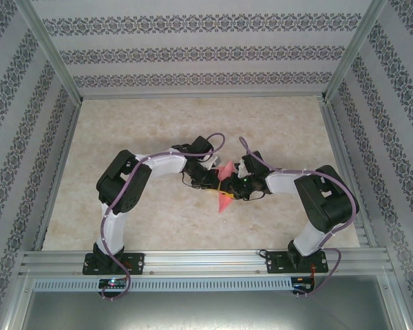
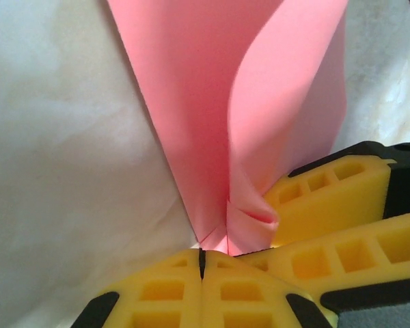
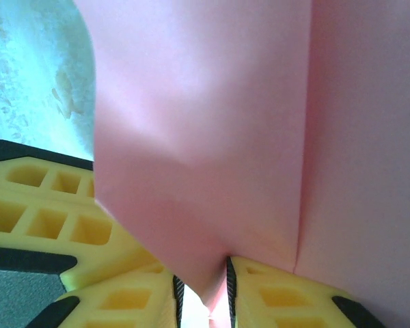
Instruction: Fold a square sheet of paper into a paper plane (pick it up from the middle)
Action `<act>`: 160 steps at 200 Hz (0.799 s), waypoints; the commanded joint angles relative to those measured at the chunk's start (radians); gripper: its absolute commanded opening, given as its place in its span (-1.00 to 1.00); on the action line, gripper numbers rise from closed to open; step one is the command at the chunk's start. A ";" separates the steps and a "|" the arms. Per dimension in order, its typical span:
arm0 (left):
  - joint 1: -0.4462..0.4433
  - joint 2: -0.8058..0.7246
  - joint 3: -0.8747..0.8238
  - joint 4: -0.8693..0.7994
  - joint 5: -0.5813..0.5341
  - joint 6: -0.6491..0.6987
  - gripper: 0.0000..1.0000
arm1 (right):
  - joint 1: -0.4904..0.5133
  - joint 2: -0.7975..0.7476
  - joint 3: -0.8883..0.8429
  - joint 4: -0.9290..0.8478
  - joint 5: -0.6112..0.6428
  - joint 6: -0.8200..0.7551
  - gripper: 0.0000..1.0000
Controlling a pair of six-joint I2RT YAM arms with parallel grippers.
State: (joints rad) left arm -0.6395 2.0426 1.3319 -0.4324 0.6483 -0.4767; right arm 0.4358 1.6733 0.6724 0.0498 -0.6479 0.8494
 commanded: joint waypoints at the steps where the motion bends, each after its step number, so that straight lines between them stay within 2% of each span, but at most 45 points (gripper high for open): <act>1: -0.013 -0.023 0.018 -0.003 -0.013 -0.008 -0.83 | 0.004 0.016 -0.029 -0.044 0.042 -0.042 -0.46; 18: -0.003 -0.041 0.022 -0.011 -0.022 -0.010 -0.76 | 0.001 0.009 -0.036 -0.038 0.044 -0.043 -0.45; 62: 0.015 -0.058 0.049 -0.015 -0.015 -0.025 -0.39 | -0.001 0.001 -0.048 -0.005 0.028 -0.044 -0.37; 120: 0.040 -0.048 0.073 0.028 0.015 -0.067 -0.23 | -0.006 -0.009 -0.059 0.006 0.022 -0.055 -0.38; 160: 0.049 -0.021 0.110 0.035 0.045 -0.086 -0.22 | -0.008 -0.013 -0.068 0.019 0.015 -0.061 -0.50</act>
State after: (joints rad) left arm -0.6010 2.0296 1.3838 -0.4629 0.6373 -0.5327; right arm 0.4278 1.6562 0.6361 0.1097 -0.6537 0.8181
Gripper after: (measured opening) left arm 0.390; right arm 0.268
